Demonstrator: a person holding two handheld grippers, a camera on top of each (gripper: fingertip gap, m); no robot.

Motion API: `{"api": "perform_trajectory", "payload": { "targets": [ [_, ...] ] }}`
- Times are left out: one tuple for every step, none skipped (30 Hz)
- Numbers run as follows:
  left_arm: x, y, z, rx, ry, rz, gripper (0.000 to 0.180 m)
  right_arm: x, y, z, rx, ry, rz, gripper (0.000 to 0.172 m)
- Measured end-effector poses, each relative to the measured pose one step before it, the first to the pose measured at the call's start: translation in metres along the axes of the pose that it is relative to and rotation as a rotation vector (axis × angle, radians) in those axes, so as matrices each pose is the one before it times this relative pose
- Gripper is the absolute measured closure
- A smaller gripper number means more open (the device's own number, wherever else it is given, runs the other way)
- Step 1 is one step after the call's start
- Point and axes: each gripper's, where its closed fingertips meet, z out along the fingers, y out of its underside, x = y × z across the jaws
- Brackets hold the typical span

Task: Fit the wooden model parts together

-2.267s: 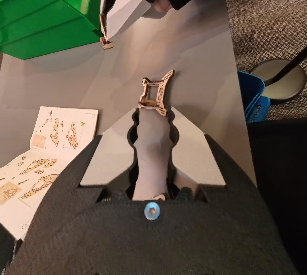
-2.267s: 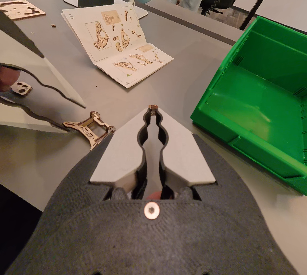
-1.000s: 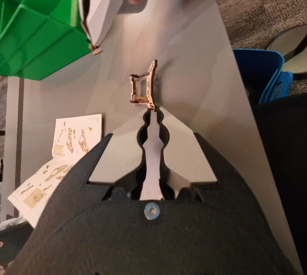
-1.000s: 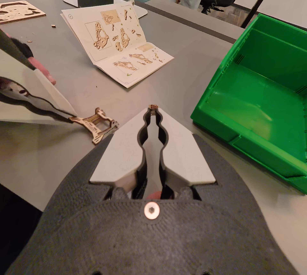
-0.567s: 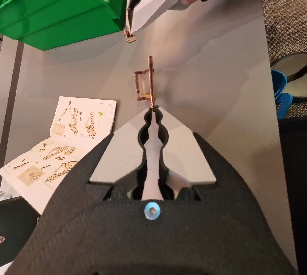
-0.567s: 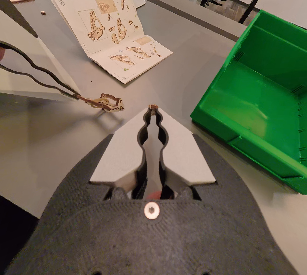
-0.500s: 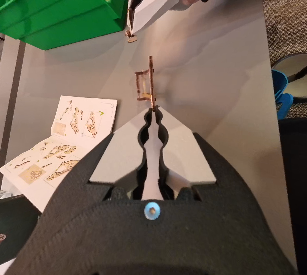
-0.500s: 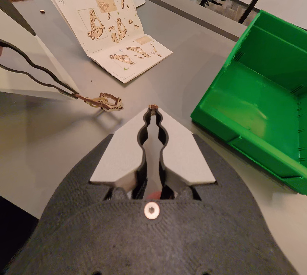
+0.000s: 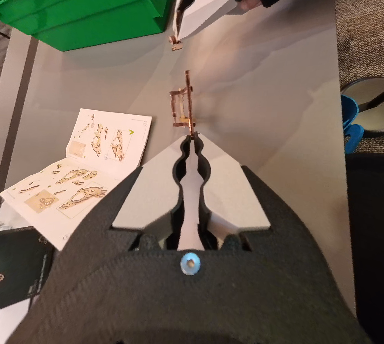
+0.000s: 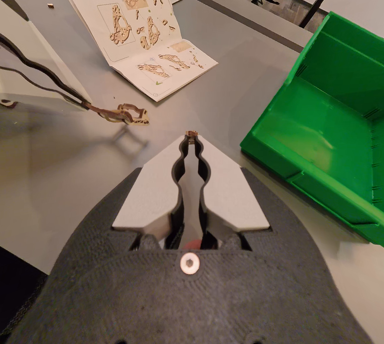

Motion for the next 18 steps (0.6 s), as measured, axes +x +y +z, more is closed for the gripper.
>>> {"api": "perform_trajectory", "payload": {
  "targets": [
    [-0.001, 0.00049, -0.00219, 0.0026, 0.0014, -0.0103, 0.179, -0.00005, 0.00009, -0.00003, -0.0001, 0.0005, -0.0013, 0.169],
    [-0.0011, 0.00056, -0.00261, 0.002, 0.0008, -0.0123, 0.179, -0.00012, -0.00005, -0.00009, 0.0002, 0.0005, -0.0013, 0.169],
    [-0.00104, 0.00044, -0.00322, 0.0034, 0.0015, -0.0158, 0.179, -0.00001, 0.0, 0.00001, 0.0005, 0.0009, -0.0011, 0.168],
    [-0.00117, 0.0002, -0.00352, 0.0068, 0.0036, -0.0234, 0.179, 0.00006, -0.00005, -0.00005, 0.0002, 0.0012, -0.0011, 0.169],
    [-0.00068, -0.0001, -0.0036, 0.0103, 0.01, -0.0353, 0.179, 0.00002, 0.00006, 0.00004, -0.0003, 0.0012, -0.0012, 0.168],
    [-0.00061, -0.00044, -0.00391, 0.0132, 0.0107, -0.0393, 0.179, -0.00003, 0.00005, 0.00016, -0.0009, 0.0011, -0.0015, 0.169],
    [-0.00093, -0.00013, -0.00385, 0.0101, 0.0088, -0.0389, 0.179, -0.00008, 0.00026, 0.00014, -0.0018, 0.0008, -0.0017, 0.168],
    [-0.00083, 0.00013, -0.00373, 0.0101, 0.012, -0.0457, 0.179, -0.0001, 0.0003, 0.00022, -0.0024, 0.0002, -0.0017, 0.169],
    [-0.00039, -0.00014, -0.00337, 0.0142, 0.0173, -0.056, 0.179, -0.0002, 0.00026, 0.00024, -0.0021, -0.0003, -0.0013, 0.168],
    [0.00065, -0.00044, -0.00306, 0.0171, 0.0275, -0.0695, 0.179, 0.0, 0.00012, 0.00014, -0.0009, 0.0001, -0.0008, 0.169],
    [0.00271, -0.00289, -0.00342, 0.0347, 0.0489, -0.1018, 0.179, -0.00006, -0.00003, 0.00003, -0.0002, 0.0003, -0.0003, 0.169],
    [0.00309, -0.00593, -0.0042, 0.0565, 0.0613, -0.1369, 0.179, 0.00008, 0.00009, -0.00001, -0.0006, -0.0001, 0.0001, 0.168],
    [0.00238, -0.0047, -0.00387, 0.0513, 0.0577, -0.1402, 0.179, -0.00005, 0.00003, 0.0001, -0.001, -0.0001, -0.0002, 0.168],
    [0.00227, -0.00231, -0.00315, 0.0396, 0.0555, -0.1284, 0.179, -0.00001, 0.00013, 0.00008, -0.0007, 0.0001, -0.0005, 0.168],
    [-0.00066, -0.00025, -0.00271, 0.0331, 0.0344, -0.1099, 0.179, 0.00006, 0.00001, 0.00005, -0.0004, 0.0003, -0.0006, 0.168],
    [-0.00406, 0.0017, -0.0024, 0.0226, 0.0096, -0.0838, 0.179, 0.0, 0.00013, 0.00013, -0.0011, 0.0003, -0.0003, 0.168],
    [-0.00582, 0.00338, -0.0018, 0.011, -0.004, -0.0607, 0.179, -0.00012, 0.00021, 0.00015, -0.002, -0.0003, -0.0003, 0.168],
    [-0.0067, 0.00325, -0.00161, 0.0104, -0.0113, -0.0468, 0.179, -0.00012, 0.00028, 0.00021, -0.0019, -0.0003, -0.0007, 0.168]
  ]
}}
